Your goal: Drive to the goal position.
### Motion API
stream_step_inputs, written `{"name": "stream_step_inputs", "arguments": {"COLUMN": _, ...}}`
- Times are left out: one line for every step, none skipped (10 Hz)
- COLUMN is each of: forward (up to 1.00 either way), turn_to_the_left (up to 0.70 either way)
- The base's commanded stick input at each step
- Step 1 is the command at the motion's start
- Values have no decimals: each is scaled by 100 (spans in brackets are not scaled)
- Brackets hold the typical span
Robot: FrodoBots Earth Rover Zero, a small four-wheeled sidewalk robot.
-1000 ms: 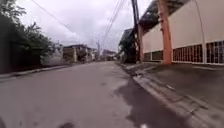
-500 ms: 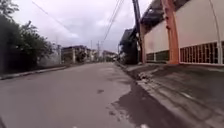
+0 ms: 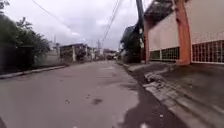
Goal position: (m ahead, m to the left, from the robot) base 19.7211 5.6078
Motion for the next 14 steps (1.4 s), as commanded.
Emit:
{"name": "stream_step_inputs", "arguments": {"forward": 100, "turn_to_the_left": -16}}
{"name": "stream_step_inputs", "arguments": {"forward": 100, "turn_to_the_left": -6}}
{"name": "stream_step_inputs", "arguments": {"forward": 100, "turn_to_the_left": 0}}
{"name": "stream_step_inputs", "arguments": {"forward": 100, "turn_to_the_left": 0}}
{"name": "stream_step_inputs", "arguments": {"forward": 100, "turn_to_the_left": 0}}
{"name": "stream_step_inputs", "arguments": {"forward": 100, "turn_to_the_left": 0}}
{"name": "stream_step_inputs", "arguments": {"forward": 100, "turn_to_the_left": 0}}
{"name": "stream_step_inputs", "arguments": {"forward": 100, "turn_to_the_left": 0}}
{"name": "stream_step_inputs", "arguments": {"forward": 100, "turn_to_the_left": 0}}
{"name": "stream_step_inputs", "arguments": {"forward": 100, "turn_to_the_left": 0}}
{"name": "stream_step_inputs", "arguments": {"forward": 100, "turn_to_the_left": 0}}
{"name": "stream_step_inputs", "arguments": {"forward": 100, "turn_to_the_left": -6}}
{"name": "stream_step_inputs", "arguments": {"forward": 100, "turn_to_the_left": -19}}
{"name": "stream_step_inputs", "arguments": {"forward": 100, "turn_to_the_left": -20}}
